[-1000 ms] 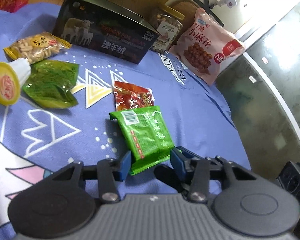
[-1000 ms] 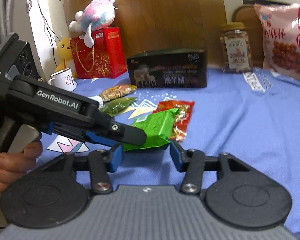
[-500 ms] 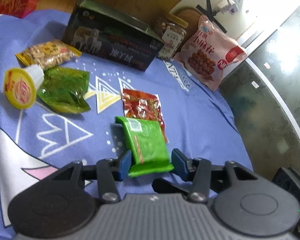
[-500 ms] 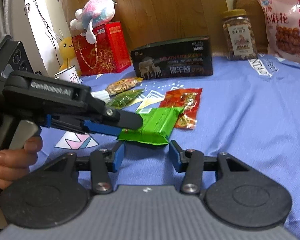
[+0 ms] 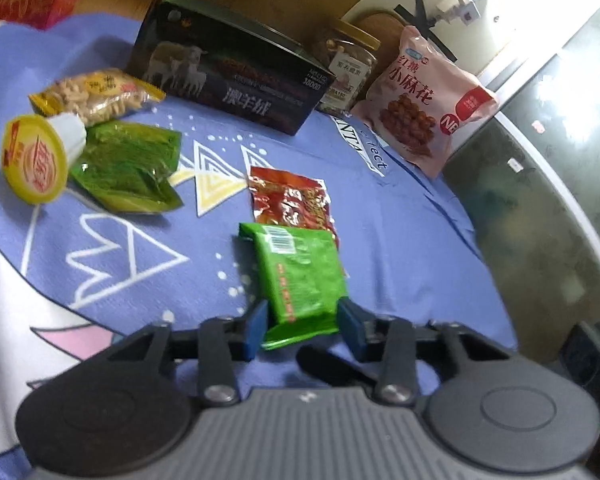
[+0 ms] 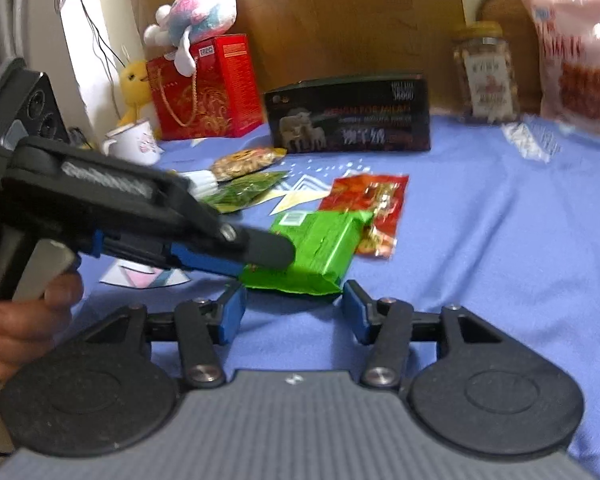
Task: Organize snacks
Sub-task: 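Carry the green packet with the right tool and drop it into the tin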
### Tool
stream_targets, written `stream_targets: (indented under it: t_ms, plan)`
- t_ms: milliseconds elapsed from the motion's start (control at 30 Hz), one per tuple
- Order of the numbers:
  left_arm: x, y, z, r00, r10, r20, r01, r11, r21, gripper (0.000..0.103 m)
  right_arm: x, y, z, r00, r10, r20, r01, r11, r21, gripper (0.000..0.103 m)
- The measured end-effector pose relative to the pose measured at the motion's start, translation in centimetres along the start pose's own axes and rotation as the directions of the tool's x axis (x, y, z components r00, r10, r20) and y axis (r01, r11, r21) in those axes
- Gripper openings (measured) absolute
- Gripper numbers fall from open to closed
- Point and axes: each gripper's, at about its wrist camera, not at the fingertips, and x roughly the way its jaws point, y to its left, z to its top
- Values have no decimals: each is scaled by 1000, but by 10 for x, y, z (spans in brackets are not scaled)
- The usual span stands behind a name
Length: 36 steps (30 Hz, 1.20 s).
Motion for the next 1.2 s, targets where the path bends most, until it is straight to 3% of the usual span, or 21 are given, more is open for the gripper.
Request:
stream_targets:
  t_ms: [33, 433, 700, 967, 1133, 1200]
  plan:
    - [0, 0, 1, 1000, 0, -3, 0, 1000, -1, 29, 1, 0, 1, 1000, -7, 3, 7, 1000, 1, 46]
    - [-32, -11, 32, 995, -8, 103, 2, 998, 58, 27, -5, 3, 25, 989, 1, 151, -2, 1000, 10, 43]
    - [-21, -13, 107, 980, 33, 196, -56, 992, 115, 27, 39, -19, 90, 973, 20, 229, -18, 1000, -8, 43]
    - [35, 28, 204, 959, 153, 237, -172, 983, 63, 28, 137, -61, 165, 982, 96, 165, -107, 993, 58, 45]
    - [50, 53, 229, 933, 259, 250, -269, 963, 4, 32, 180, -66, 184, 986, 124, 116, -135, 986, 95, 53]
    - [37, 57, 227, 929, 243, 280, -251, 968, -5, 32, 171, -68, 180, 983, 122, 138, -138, 984, 110, 53]
